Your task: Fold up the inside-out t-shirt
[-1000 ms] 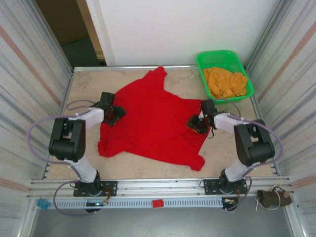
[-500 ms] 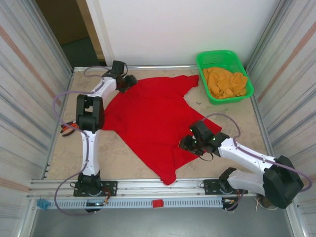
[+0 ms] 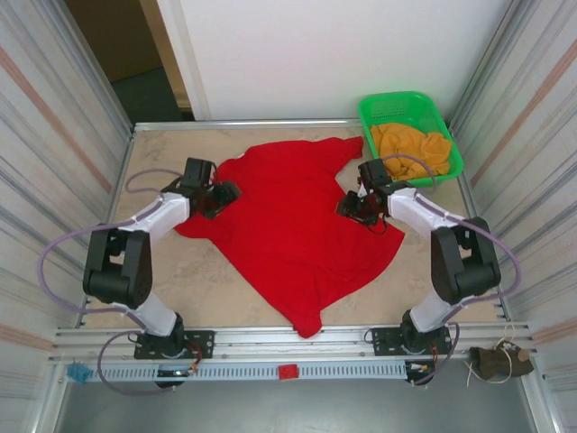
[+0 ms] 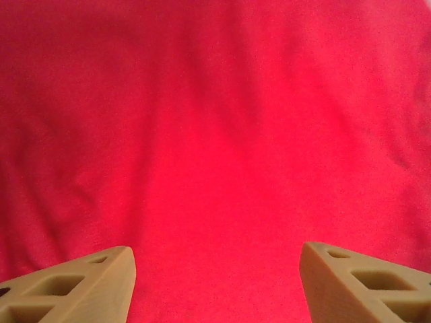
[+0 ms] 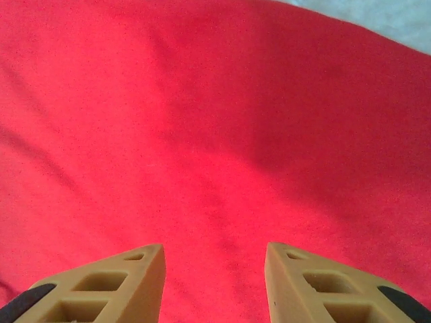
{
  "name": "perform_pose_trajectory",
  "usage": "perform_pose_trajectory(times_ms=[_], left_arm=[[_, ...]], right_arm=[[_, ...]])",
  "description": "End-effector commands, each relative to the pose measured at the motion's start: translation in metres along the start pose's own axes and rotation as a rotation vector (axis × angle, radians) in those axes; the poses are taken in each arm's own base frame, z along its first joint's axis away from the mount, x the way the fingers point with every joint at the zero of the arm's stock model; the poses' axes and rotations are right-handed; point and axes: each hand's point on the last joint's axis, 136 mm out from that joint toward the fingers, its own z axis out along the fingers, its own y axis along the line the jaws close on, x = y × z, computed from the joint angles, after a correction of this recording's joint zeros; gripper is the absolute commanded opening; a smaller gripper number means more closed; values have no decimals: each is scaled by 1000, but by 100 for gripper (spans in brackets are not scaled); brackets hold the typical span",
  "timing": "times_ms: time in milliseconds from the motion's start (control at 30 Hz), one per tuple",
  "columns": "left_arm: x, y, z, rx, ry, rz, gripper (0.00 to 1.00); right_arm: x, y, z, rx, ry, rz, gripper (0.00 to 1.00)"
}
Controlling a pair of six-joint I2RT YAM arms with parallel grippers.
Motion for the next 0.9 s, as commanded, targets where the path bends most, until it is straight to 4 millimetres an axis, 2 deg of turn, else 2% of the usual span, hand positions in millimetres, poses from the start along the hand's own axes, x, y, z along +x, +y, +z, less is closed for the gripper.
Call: perform_pose_trajectory(times_ms=[0, 100, 200, 300, 333, 367, 467, 600, 667, 733, 800, 867], left_arm=[[-13, 13, 20, -33, -23, -50, 65], [-26, 19, 38, -77, -4, -33, 65], [-48, 23, 56, -122, 2, -24, 65], [-74, 19, 76, -131, 5, -20, 64], [-87, 12, 80, -125, -4, -10, 64], [-92, 12, 93, -134, 12, -8, 63], [-121, -9, 113, -124, 13, 15, 63], [-156, -35, 130, -101, -10, 49, 62], [-174, -48, 132, -94, -26, 70, 62], [-191, -66, 127, -52, -43, 100, 62], [-199, -81, 115, -8, -53, 121, 62], [-198, -95, 96, 26, -61, 164, 62]], right_arm=[[17, -15, 13, -1, 73, -37, 41], [36, -30, 21, 16, 104, -6, 40], [60, -39, 23, 21, 125, 30, 39], [83, -45, 22, 27, 127, 74, 39], [91, -42, 22, 19, 127, 88, 38], [100, -41, 23, 19, 128, 101, 38], [124, -25, 24, 13, 118, 117, 39], [148, 20, 25, -35, 116, 73, 39], [152, 42, 22, -49, 109, 27, 39], [148, 64, 18, -65, 105, -24, 39], [131, 78, 10, -69, 75, -70, 40], [103, 91, -2, -86, 36, -108, 41]])
